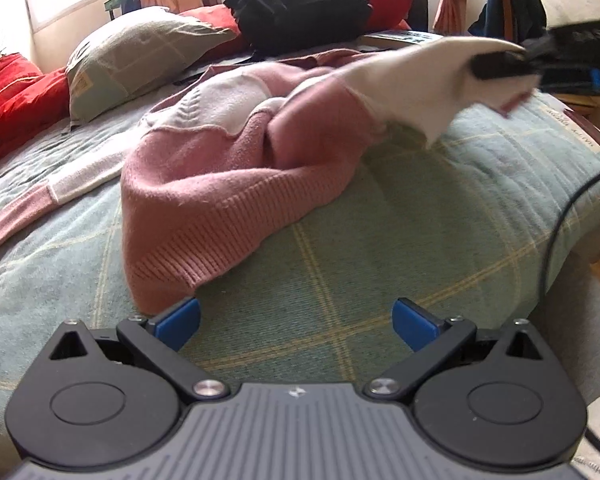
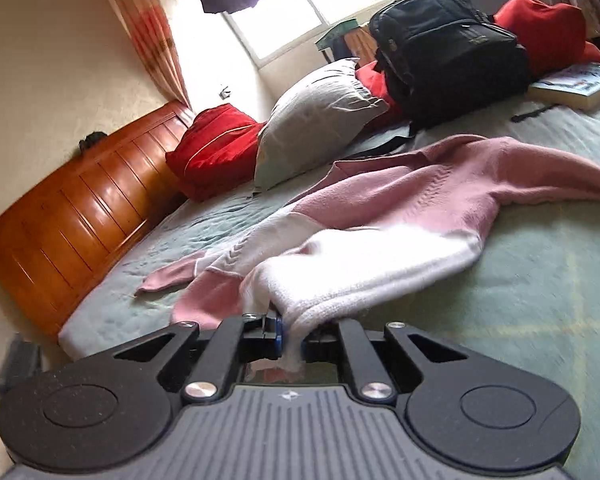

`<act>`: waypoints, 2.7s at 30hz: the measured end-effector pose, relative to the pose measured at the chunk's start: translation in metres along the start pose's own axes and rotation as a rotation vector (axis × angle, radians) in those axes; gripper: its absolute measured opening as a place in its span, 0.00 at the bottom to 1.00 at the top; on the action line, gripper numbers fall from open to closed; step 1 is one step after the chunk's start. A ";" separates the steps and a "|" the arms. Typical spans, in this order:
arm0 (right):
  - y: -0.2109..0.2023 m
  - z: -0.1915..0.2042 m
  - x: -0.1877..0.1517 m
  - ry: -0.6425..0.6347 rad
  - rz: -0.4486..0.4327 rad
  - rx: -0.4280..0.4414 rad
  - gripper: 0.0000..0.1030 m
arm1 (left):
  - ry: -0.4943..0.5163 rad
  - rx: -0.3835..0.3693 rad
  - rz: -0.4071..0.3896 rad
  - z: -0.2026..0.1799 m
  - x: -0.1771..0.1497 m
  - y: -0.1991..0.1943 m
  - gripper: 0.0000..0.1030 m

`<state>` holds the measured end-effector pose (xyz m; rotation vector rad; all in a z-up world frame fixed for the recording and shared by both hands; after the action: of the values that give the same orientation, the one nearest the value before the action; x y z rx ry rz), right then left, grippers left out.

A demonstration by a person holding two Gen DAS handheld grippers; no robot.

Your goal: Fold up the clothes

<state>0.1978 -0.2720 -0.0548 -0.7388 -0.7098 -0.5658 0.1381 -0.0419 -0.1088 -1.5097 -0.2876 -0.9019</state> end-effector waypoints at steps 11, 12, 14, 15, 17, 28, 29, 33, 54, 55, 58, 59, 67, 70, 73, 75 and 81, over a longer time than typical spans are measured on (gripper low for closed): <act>-0.075 -0.035 -0.039 0.219 -0.019 0.001 0.09 | 0.003 -0.011 -0.027 -0.005 0.002 -0.018 0.99; -0.077 -0.040 -0.044 0.232 -0.020 -0.017 0.09 | -0.001 -0.018 -0.030 -0.005 0.002 -0.019 0.99; -0.079 -0.050 -0.052 0.244 -0.011 -0.061 0.09 | -0.011 -0.025 -0.033 -0.004 0.002 -0.021 0.99; -0.079 -0.052 -0.055 0.242 -0.003 -0.073 0.09 | -0.012 -0.022 -0.033 -0.003 0.002 -0.022 0.99; -0.077 -0.054 -0.059 0.226 0.010 -0.110 0.11 | -0.015 -0.016 -0.032 -0.001 0.001 -0.023 0.99; -0.090 -0.047 -0.047 0.084 -0.026 -0.279 0.59 | -0.055 -0.036 -0.040 0.005 -0.001 -0.030 0.99; -0.085 -0.040 -0.045 0.047 -0.018 -0.283 0.67 | -0.063 -0.043 -0.039 0.006 -0.001 -0.031 0.99; -0.054 -0.008 -0.042 -0.109 0.041 -0.277 0.75 | -0.107 -0.070 -0.036 0.016 -0.005 -0.033 0.99; 0.176 0.170 -0.078 -0.773 0.226 -0.151 0.94 | -0.538 -0.027 -0.085 0.150 -0.037 -0.057 0.99; 0.181 0.173 -0.077 -0.756 0.228 -0.152 0.94 | -0.558 -0.024 -0.086 0.155 -0.039 -0.056 0.99; 0.196 0.173 -0.075 -0.698 0.235 -0.174 0.94 | -0.606 -0.027 -0.089 0.165 -0.042 -0.053 0.99; 0.200 0.169 -0.074 -0.688 0.242 -0.200 0.94 | -0.621 -0.035 -0.091 0.167 -0.043 -0.052 0.99; 0.186 0.097 -0.049 -0.570 0.226 -0.436 0.94 | -0.638 -0.114 -0.090 0.157 -0.032 -0.039 0.99; 0.177 0.068 -0.042 -0.473 0.223 -0.428 0.95 | -0.644 -0.177 -0.098 0.148 -0.026 -0.033 0.99; 0.171 0.046 -0.036 -0.369 0.219 -0.396 0.96 | -0.654 -0.259 -0.104 0.136 -0.019 -0.025 0.99; 0.168 0.037 -0.033 -0.302 0.217 -0.369 0.96 | -0.651 -0.320 -0.098 0.125 -0.014 -0.018 0.99; 0.155 0.032 -0.037 -0.264 0.208 -0.317 0.97 | -0.710 -0.550 -0.053 0.093 -0.007 0.019 0.99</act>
<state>0.2675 -0.1451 -0.1276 -1.1839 -0.7841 -0.3971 0.1800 0.0429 -0.1181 -2.3246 -0.6286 -0.4631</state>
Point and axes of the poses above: each gripper's, at about its wrist camera, not at the fingertips, and y roughly the way its jaws point, z to its left, x to its top, the point moved 8 cm from there along y, roughly the way its jaws point, and after that the axes turned 1 degree about x, right-handed, at the moved point
